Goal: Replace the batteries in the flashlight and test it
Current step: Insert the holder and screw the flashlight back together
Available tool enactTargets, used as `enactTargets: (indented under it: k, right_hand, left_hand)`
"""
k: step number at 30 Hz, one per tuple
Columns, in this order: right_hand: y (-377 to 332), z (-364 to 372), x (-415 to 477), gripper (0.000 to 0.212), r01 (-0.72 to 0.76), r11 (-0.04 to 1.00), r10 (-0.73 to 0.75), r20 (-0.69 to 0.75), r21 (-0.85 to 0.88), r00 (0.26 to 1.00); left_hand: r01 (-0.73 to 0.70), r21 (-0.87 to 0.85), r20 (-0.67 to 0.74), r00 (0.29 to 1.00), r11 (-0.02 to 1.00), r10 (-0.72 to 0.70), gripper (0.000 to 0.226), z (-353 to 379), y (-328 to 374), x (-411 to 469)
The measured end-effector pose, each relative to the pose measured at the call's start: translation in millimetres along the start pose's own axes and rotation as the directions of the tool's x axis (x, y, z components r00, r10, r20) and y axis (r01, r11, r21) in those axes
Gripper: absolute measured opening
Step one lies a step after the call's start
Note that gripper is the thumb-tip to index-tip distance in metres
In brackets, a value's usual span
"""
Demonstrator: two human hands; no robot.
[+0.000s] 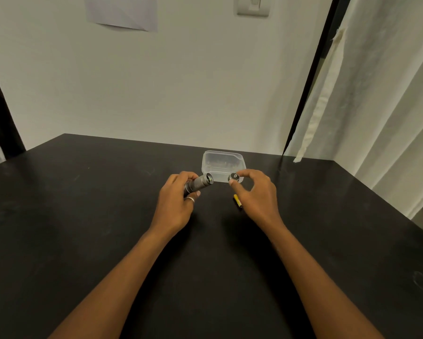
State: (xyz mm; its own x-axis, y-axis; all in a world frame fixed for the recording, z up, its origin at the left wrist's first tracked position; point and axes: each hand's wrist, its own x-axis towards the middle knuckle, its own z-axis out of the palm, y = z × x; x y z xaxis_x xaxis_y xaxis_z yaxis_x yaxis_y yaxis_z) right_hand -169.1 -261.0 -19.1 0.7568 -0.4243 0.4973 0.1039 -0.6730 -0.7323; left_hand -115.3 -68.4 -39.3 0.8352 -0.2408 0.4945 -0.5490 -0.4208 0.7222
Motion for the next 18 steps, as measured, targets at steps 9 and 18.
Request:
enactTargets:
  k: [9,18]
  right_hand:
    - [4,-8,12,0.023,-0.341,0.666,0.346,0.131,0.664,0.929]
    - [2,7,-2,0.03,0.066,0.997,-0.072,0.206,0.033,0.976]
  left_hand:
    - [0.005,0.004,0.026,1.0,1.0,-0.006,0.03,0,0,0]
    - [0.006,0.028,0.039,0.999,1.0,-0.007,0.03,1,-1,-1]
